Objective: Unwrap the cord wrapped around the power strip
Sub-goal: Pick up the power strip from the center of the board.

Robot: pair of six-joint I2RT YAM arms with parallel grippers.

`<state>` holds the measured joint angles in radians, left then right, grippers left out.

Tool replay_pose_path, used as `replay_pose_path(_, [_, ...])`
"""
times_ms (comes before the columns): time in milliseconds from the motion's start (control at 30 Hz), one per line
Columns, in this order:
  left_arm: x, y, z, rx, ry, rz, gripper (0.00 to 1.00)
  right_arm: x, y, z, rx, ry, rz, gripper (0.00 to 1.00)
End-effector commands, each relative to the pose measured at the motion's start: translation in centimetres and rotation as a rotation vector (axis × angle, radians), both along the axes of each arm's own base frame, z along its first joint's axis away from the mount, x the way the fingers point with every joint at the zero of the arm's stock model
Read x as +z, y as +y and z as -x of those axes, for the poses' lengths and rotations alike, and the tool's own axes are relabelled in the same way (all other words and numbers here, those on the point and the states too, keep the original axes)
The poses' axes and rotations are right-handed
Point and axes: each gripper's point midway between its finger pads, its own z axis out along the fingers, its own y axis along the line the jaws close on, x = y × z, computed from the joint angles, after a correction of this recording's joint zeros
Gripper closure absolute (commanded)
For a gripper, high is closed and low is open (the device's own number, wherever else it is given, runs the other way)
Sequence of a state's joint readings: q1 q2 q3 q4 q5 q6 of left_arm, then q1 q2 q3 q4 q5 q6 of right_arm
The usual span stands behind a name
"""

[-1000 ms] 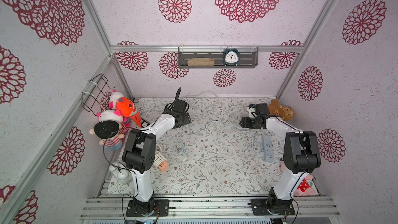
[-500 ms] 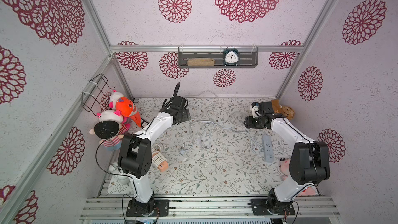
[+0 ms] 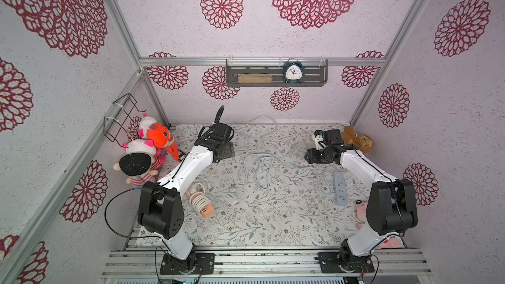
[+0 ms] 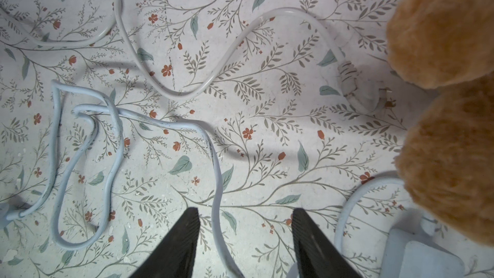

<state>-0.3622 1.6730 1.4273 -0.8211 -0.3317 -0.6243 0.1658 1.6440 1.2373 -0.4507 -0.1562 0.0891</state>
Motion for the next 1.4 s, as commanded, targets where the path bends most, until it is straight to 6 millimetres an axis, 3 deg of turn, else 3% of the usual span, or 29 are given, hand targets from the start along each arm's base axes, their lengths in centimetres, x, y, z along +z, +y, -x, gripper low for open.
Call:
replay_pose_path(0, [0.6,3.2,5.0,0.089,0.102,-0.103,0.12,3.4,-0.1,-0.1,-0.006,-0.082,0.009,0.4])
replay_pose_path(133, [0.9,4.1,10.6,0.183,0.168,-0.12,0.11,2.6,-1.5,-0.3,-0.075,-0.058,0.07,0.36])
replay_pose_path(300, [-1.5,3.9,16.3,0.302,0.233,-0.071,0.08,1.0,-0.3,-1.2,-0.064,-0.032,0.011,0.34])
replay_pose_path(333, [-2.0,4.2,17.1,0.332,0.241,-0.062,0.02,1.0,0.0,-1.3,-0.054,-0.031,0.001,0.34])
replay_pose_path(400, [-3.1,4.9,18.2,0.385,0.233,-0.033,0.03,0.9,0.5,-1.6,-0.032,-0.021,-0.011,0.34])
replay_pose_path(533, [-5.9,5.6,18.5,0.46,0.191,0.059,0.03,0.5,0.9,-1.6,-0.003,-0.01,-0.01,0.34])
replay_pose_path(700, [-9.2,5.6,17.3,0.503,0.178,0.129,0.03,-0.1,1.0,-0.9,0.01,0.002,-0.015,0.34])
replay_pose_path(900, [-10.9,5.3,15.2,0.501,0.184,0.137,0.03,-0.2,0.7,-0.4,0.02,0.002,0.004,0.34])
replay_pose_path(1100, [-12.6,5.6,15.8,0.494,0.232,0.129,0.0,-0.2,0.6,-0.5,0.022,0.002,0.015,0.34])
replay_pose_path(1200, [-12.7,5.7,15.6,0.486,0.214,0.133,0.08,-0.1,0.5,-0.5,0.02,-0.002,0.015,0.34])
replay_pose_path(1367, [-14.3,5.7,15.3,0.471,0.252,0.127,0.06,-0.2,0.5,-0.2,0.023,0.002,0.017,0.34])
